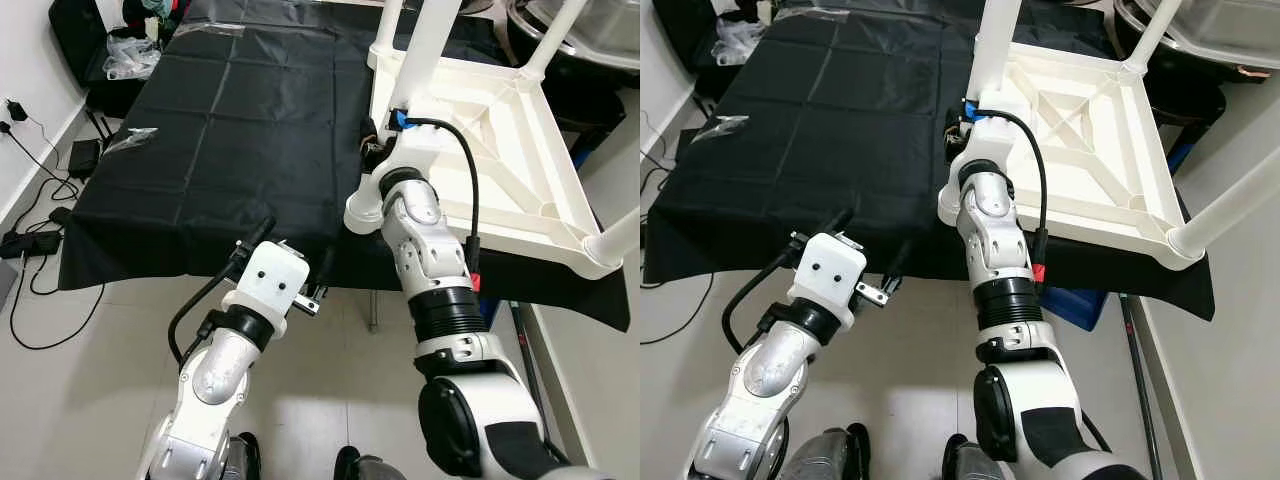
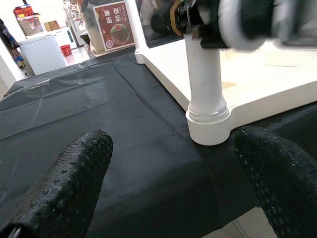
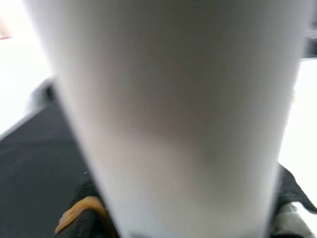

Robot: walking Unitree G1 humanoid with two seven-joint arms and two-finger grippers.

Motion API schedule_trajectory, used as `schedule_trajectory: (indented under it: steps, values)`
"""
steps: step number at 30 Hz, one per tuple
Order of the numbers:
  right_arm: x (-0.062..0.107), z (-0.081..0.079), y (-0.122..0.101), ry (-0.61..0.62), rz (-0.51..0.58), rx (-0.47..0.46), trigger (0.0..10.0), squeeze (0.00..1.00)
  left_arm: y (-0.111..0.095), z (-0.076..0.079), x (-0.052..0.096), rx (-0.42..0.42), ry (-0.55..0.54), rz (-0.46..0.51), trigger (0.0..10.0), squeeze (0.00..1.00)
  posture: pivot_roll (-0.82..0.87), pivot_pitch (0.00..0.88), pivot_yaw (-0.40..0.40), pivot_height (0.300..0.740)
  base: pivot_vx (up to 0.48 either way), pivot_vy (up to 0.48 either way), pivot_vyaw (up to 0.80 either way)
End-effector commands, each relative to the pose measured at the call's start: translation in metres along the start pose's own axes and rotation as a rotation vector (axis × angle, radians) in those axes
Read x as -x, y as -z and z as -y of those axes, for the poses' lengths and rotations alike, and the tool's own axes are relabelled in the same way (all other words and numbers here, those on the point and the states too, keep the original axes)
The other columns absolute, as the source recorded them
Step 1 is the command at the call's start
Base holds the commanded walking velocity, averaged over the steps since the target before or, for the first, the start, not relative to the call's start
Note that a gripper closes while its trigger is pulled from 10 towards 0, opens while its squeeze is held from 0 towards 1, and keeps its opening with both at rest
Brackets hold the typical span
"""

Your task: Building children table

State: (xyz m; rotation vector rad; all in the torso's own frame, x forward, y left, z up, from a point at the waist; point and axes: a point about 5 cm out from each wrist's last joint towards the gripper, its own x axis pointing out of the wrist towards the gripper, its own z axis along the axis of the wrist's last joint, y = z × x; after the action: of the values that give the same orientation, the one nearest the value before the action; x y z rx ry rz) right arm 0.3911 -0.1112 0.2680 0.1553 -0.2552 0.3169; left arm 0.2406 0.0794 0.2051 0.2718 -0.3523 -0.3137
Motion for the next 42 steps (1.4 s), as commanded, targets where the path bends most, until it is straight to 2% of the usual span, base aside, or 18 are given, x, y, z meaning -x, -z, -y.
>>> schedule_trajectory:
  steps: [1, 2, 3, 6, 9, 12, 13, 14, 16, 19, 24, 29, 30, 37, 38, 39, 40, 42]
  values:
    - [0.002, -0.008, 0.0, -0.167, -0.001, -0.03, 10.0, 0.0, 0.002, 0.002, 0.002, -0.004, 0.008, -0.003, 10.0, 0.0, 0.2, 0.176, -0.09, 0.74, 0.0, 0.0, 0.0]
    - [0.005, -0.011, -0.002, -0.298, 0.001, -0.032, 10.0, 0.0, 0.002, 0.002, 0.001, -0.004, 0.01, -0.002, 10.0, 0.0, 0.2, 0.176, -0.09, 0.74, 0.0, 0.0, 0.0]
    - [0.005, -0.011, -0.002, -0.298, 0.001, -0.032, 10.0, 0.0, 0.002, 0.002, 0.001, -0.004, 0.01, -0.002, 10.0, 0.0, 0.2, 0.176, -0.09, 0.74, 0.0, 0.0, 0.0]
    - [0.012, -0.015, -0.011, -0.598, -0.008, -0.045, 10.0, 0.0, 0.002, 0.003, 0.001, -0.006, 0.019, 0.001, 10.0, 0.0, 0.2, 0.169, -0.092, 0.74, 0.0, 0.0, 0.0]
    - [0.012, -0.015, -0.011, -0.598, -0.008, -0.045, 10.0, 0.0, 0.002, 0.003, 0.001, -0.006, 0.019, 0.001, 10.0, 0.0, 0.2, 0.169, -0.092, 0.74, 0.0, 0.0, 0.0]
    - [0.009, -0.023, -0.016, -0.823, -0.033, -0.075, 10.0, 0.0, 0.002, 0.004, 0.002, -0.006, 0.016, -0.002, 10.0, 0.0, 0.21, 0.172, -0.099, 0.74, 0.0, 0.0, 0.0]
    - [0.009, -0.023, -0.016, -0.823, -0.033, -0.075, 10.0, 0.0, 0.002, 0.004, 0.002, -0.006, 0.016, -0.002, 10.0, 0.0, 0.21, 0.172, -0.099, 0.74, 0.0, 0.0, 0.0]
    - [0.009, -0.026, -0.016, -0.877, -0.043, -0.081, 10.0, 0.0, 0.001, 0.004, 0.003, -0.005, 0.015, -0.001, 10.0, 0.0, 0.21, 0.173, -0.101, 0.74, 0.0, 0.0, 0.0]
    - [0.009, -0.026, -0.016, -0.877, -0.043, -0.081, 10.0, 0.0, 0.001, 0.004, 0.003, -0.005, 0.015, -0.001, 10.0, 0.0, 0.21, 0.173, -0.101, 0.74, 0.0, 0.0, 0.0]
    - [0.015, -0.036, -0.007, -1.084, -0.111, -0.092, 10.0, 0.0, 0.002, 0.004, 0.004, -0.004, 0.012, -0.006, 10.0, 0.0, 0.21, 0.182, -0.105, 0.74, 0.0, 0.0, 0.0]
    - [0.005, -0.055, -0.006, -1.092, -0.099, -0.076, 10.0, 0.0, 0.002, 0.004, 0.005, -0.002, 0.01, -0.01, 10.0, 0.0, 0.21, 0.193, -0.109, 0.74, 0.0, 0.0, 0.0]
    - [-0.001, -0.061, -0.009, -1.068, -0.079, -0.072, 10.0, 0.0, 0.002, 0.005, 0.006, 0.001, 0.009, -0.013, 10.0, 0.0, 0.21, 0.199, -0.11, 0.74, 0.0, 0.0, 0.0]
    - [-0.007, -0.065, -0.009, -1.006, -0.075, -0.057, 0.0, 0.0, 0.002, 0.005, 0.006, 0.001, 0.007, -0.015, 10.0, 0.0, 0.21, 0.205, -0.113, 0.74, 0.0, 0.0, 0.0]
    - [-0.01, -0.063, -0.008, -0.951, -0.054, -0.03, 0.0, 0.0, 0.002, 0.005, 0.006, 0.002, 0.003, -0.019, 10.0, 0.0, 0.21, 0.208, -0.113, 0.74, 0.0, 0.0, 0.0]
    - [-0.018, -0.052, -0.007, -0.765, -0.051, -0.01, 0.0, 0.0, 0.003, 0.005, 0.006, 0.003, 0.004, -0.018, 10.0, 0.0, 0.21, 0.21, -0.108, 0.74, 0.0, 0.0, 0.0]
    - [-0.018, -0.052, -0.007, -0.765, -0.051, -0.01, 0.0, 0.0, 0.003, 0.005, 0.006, 0.003, 0.004, -0.018, 10.0, 0.0, 0.21, 0.21, -0.108, 0.74, 0.0, 0.0, 0.0]
    - [-0.023, -0.037, -0.002, -0.572, -0.074, 0.016, 0.0, 0.0, 0.003, 0.006, 0.005, 0.005, 0.004, -0.017, 10.0, 0.0, 0.21, 0.211, -0.105, 0.74, 0.0, 0.0, 0.0]
    - [-0.024, -0.032, 0.0, -0.52, -0.085, 0.025, 0.0, 0.0, 0.003, 0.005, 0.005, 0.006, 0.003, -0.017, 10.0, 0.0, 0.21, 0.212, -0.105, 0.74, 0.0, 0.0, 0.0]
